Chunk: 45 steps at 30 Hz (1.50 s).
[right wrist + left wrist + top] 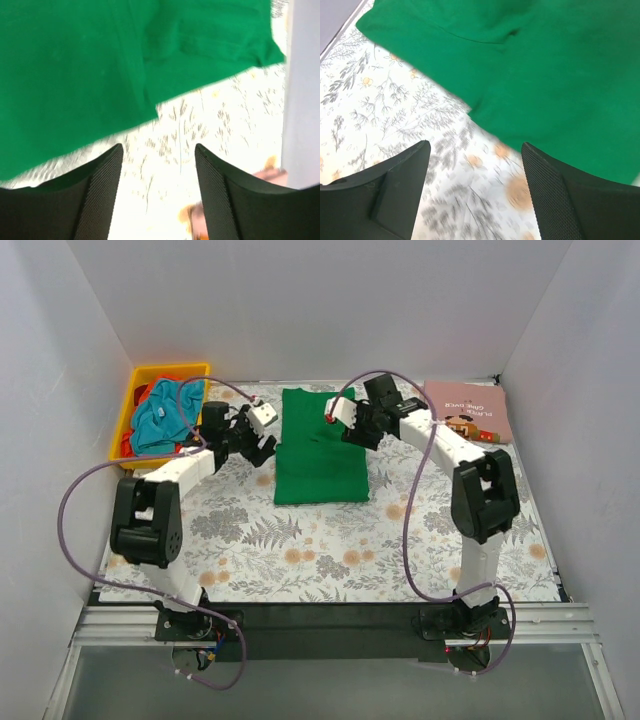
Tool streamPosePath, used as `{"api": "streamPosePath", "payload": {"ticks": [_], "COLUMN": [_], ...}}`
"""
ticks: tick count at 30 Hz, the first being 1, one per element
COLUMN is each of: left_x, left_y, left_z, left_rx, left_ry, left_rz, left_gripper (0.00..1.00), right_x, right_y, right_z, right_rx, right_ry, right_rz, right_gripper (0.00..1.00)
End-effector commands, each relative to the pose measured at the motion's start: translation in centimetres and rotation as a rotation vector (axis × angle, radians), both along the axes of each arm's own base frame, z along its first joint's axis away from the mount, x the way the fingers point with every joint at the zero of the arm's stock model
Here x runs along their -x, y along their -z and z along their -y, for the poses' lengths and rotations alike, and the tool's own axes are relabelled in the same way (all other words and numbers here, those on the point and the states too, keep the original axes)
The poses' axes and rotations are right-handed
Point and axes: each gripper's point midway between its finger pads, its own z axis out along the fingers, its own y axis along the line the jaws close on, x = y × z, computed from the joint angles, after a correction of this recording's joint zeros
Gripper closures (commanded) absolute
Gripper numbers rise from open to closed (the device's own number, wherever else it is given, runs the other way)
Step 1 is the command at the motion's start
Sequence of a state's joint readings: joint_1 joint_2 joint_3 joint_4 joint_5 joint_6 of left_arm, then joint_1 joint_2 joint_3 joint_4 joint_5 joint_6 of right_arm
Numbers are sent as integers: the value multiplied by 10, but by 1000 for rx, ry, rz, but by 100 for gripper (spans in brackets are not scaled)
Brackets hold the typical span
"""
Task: Fold and stack the t-shirts
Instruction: Fold the tshirt
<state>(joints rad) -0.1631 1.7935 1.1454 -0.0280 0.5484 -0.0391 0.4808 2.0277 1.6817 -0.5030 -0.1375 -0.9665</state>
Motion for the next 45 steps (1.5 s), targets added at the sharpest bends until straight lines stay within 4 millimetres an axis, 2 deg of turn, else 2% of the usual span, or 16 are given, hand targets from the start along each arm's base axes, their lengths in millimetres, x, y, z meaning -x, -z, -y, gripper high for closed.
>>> {"api": "streamPosePath", "payload": {"ticks": [1,5,7,10,17,24,28,29,31,32,34,38,39,41,42,45], "left_x": [46,95,118,136,146,140,136,135,134,135,137,139,127,128,121,136], "left_y": [-44,-22,-2,12,41,70,83,86,86,82,75,43,18,4,-13,-23], "left_z": [5,15,23,32,39,36,35,34,34,34,35,41,44,46,48,49], "left_rx": [74,68,38,-19,-88,-176,-203,-210,-212,-208,-198,-141,-117,-99,-92,-93], "left_ry": [54,133,173,231,271,290,290,284,284,286,292,275,266,270,272,322], "left_rz": [46,-12,-47,-28,-14,14,-8,-14,-9,-2,6,-25,14,-10,14,-24], "left_gripper": [29,44,45,45,40,38,48,57,73,88,98,100,100,100,100,100], "right_x": [26,80,106,133,148,152,151,150,150,149,148,139,136,132,123,127], "right_y": [-71,-39,-18,2,45,86,100,102,103,103,93,51,37,16,-5,-29], "right_z": [5,6,5,0,-2,5,10,11,14,15,15,10,8,11,7,9], "right_rx": [-128,-112,-84,-61,-7,52,80,90,98,100,91,38,14,-15,-42,-62], "right_ry": [3,-49,-78,-112,-135,-131,-120,-116,-111,-105,-98,-74,-68,-49,-46,-51], "right_rz": [76,-68,-118,-173,-185,-209,-207,-201,-199,-194,-174,-145,-135,-150,-121,-128], "right_gripper": [35,49,50,51,51,50,52,57,67,80,96,99,99,99,99,99]}}
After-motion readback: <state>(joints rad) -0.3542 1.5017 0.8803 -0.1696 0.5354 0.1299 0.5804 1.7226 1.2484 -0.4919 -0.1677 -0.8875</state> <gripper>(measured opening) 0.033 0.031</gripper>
